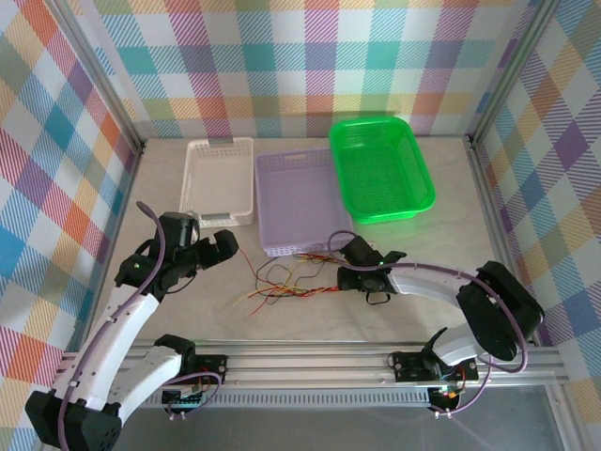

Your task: Untangle the cables

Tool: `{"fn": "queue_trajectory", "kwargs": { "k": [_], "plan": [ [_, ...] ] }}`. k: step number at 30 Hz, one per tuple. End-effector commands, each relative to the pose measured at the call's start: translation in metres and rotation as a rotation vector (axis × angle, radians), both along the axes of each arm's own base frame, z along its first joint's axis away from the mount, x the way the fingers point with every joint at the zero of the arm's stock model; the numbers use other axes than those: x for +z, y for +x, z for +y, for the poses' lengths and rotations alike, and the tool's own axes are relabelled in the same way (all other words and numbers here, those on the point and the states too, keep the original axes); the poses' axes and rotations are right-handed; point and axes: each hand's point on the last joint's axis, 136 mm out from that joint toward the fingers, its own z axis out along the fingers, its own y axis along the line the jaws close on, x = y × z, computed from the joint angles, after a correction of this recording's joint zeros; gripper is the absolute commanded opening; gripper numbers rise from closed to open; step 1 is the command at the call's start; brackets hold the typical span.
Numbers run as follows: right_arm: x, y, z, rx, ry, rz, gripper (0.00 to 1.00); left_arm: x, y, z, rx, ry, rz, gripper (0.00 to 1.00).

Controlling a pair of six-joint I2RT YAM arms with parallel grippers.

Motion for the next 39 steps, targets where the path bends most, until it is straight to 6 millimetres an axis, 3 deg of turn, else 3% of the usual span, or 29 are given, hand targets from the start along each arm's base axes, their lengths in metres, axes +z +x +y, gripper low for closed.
{"fn": "queue_trajectory", "kwargs": {
  "k": [1, 6, 11, 20, 25, 31, 39],
  "plan": [
    [-0.004, 0.008, 0.019, 0.028, 0.026, -0.01, 0.78, 0.012, -0.003, -0.002, -0.027, 0.014, -0.026, 1.0],
    [-0.01, 0.009, 0.021, 0.033, 0.0, -0.018, 0.76, 0.014, -0.004, -0.004, -0.041, 0.019, -0.034, 1.0],
    [-0.017, 0.013, 0.027, 0.039, -0.005, -0.015, 0.67, 0.015, -0.005, -0.007, -0.054, 0.017, -0.037, 1.0],
    [-0.022, 0.009, 0.03, 0.029, -0.017, -0.008, 0.35, 0.014, -0.009, -0.014, -0.087, 0.012, -0.037, 1.0],
    [-0.016, 0.006, 0.033, 0.026, -0.001, -0.024, 0.17, 0.014, -0.009, -0.019, -0.107, 0.019, -0.037, 1.0],
    [-0.007, 0.002, 0.033, 0.023, 0.003, -0.044, 0.01, 0.013, -0.01, -0.023, -0.125, 0.023, -0.033, 1.0],
    [0.028, -0.001, 0.021, -0.014, 0.047, -0.125, 0.0, 0.017, -0.011, -0.034, -0.163, 0.006, -0.049, 1.0]
  ]
}}
